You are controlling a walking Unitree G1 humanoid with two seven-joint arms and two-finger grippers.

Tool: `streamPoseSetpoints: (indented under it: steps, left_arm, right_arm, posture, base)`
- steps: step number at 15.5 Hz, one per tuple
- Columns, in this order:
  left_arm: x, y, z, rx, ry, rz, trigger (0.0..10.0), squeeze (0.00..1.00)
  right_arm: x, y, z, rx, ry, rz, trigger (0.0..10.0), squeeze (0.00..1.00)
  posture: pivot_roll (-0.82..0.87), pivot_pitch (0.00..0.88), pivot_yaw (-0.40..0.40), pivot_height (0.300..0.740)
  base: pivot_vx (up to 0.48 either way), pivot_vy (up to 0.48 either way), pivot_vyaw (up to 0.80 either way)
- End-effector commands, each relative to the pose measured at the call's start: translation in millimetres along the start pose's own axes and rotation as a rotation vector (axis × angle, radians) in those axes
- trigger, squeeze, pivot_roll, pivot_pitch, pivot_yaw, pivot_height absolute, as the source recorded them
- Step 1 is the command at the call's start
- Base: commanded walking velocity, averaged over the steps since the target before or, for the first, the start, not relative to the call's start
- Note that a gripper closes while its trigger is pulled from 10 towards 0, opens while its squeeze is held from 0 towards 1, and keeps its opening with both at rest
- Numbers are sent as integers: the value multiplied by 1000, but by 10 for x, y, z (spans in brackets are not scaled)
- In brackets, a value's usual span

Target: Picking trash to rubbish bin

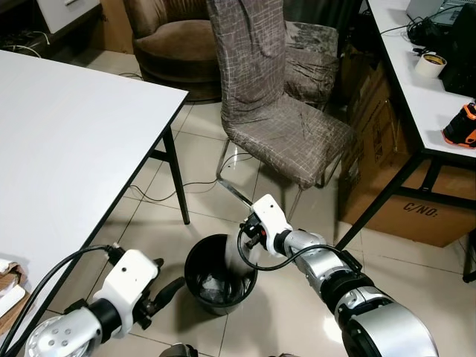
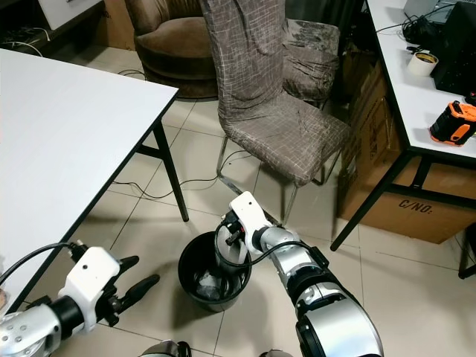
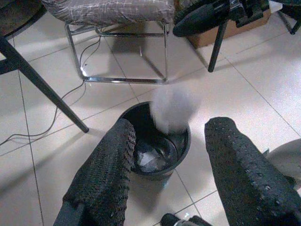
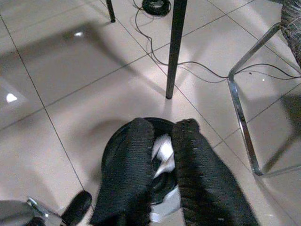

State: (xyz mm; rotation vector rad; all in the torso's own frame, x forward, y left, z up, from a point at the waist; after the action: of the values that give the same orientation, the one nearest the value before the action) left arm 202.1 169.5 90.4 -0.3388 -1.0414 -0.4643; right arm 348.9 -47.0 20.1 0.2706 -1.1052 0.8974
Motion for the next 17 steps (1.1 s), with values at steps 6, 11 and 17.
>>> streamPoseSetpoints:
  steps: [6,11,17]
  left_arm:
    - [8,18,-167,76,-45,125,10000,0]
    - [-385,107,-677,216,-49,293,10000,0]
    - [-1020,91,-910,229,138,350,10000,0]
  right_arm:
    - [0,-86,22,-88,-20,2,10000,1000]
    - [-703,23,439,-395,20,-213,10000,0]
    - [-1273,247,830,-557,189,-284,10000,0]
  posture:
    - [70,86,-57,740]
    - [-2,6,-43,740]
    - [-61,0,2,740]
  base:
    - [0,0,0]
    - [0,0,0]
    - [0,0,0]
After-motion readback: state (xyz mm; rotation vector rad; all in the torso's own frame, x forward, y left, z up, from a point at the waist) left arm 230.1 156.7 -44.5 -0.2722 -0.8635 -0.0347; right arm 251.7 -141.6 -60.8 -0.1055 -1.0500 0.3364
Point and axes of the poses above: a point about 5 cm out from each wrist's last joint towards the gripper, its own z axis pointing back from the gripper into the wrist, its own x axis along the axis of the wrist's last joint, y = z × x, the point moved 4 cm from there along -z, pointing out of the wrist towards the gripper, and after that the axes turned 14 degrees about z, right-handed, at the moved point
